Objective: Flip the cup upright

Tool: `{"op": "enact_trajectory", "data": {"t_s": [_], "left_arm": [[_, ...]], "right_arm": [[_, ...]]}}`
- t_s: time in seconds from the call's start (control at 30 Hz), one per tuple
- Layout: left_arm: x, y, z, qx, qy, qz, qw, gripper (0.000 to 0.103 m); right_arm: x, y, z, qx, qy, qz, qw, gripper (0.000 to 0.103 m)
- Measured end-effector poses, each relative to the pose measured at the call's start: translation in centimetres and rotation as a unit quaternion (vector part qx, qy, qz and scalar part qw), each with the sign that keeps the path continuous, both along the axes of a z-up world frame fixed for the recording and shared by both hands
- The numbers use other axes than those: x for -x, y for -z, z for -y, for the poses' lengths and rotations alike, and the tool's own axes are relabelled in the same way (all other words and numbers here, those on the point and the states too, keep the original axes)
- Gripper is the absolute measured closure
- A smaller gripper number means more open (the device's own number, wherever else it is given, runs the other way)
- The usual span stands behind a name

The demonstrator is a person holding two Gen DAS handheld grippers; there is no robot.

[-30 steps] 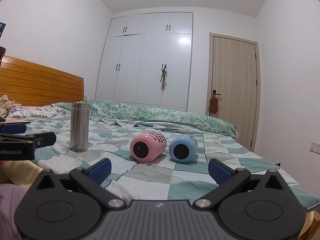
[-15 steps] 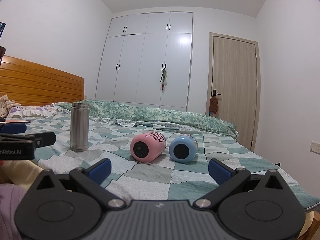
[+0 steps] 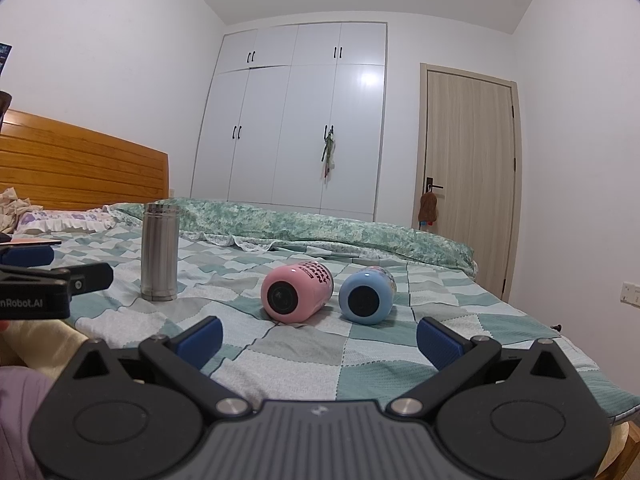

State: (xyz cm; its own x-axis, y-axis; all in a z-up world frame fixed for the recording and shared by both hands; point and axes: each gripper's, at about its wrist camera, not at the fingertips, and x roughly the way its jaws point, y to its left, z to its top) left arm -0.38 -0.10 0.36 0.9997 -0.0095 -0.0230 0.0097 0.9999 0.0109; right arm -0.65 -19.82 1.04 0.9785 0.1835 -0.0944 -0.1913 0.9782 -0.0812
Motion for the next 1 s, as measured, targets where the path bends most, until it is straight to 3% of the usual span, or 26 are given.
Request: {"op": "enact_trajectory", "data": {"t_s": [0.37, 0.67, 1.0], "left_arm": [[-3.6, -3.4, 1.5, -0.028, 0.055, -0.033, 0.9975, 0.000], [-11.9, -6.8, 2.9, -0.065, 0.085, -0.099, 0.9893, 0.000], [-22.3, -9.5, 4.6, -0.074, 0.115, -0.203, 0.9696, 0.000]], "right_arm": [[-2.2, -1.9, 0.3, 0.004, -0.023, -0.020, 1.000, 0.000], [-8.2, -4.1, 1.2, 0.018, -0.039, -0.049, 0.998, 0.000], [-16.5, -5.9, 2.8, 0.049, -0.047, -0.078, 0.995, 0.000]]}}
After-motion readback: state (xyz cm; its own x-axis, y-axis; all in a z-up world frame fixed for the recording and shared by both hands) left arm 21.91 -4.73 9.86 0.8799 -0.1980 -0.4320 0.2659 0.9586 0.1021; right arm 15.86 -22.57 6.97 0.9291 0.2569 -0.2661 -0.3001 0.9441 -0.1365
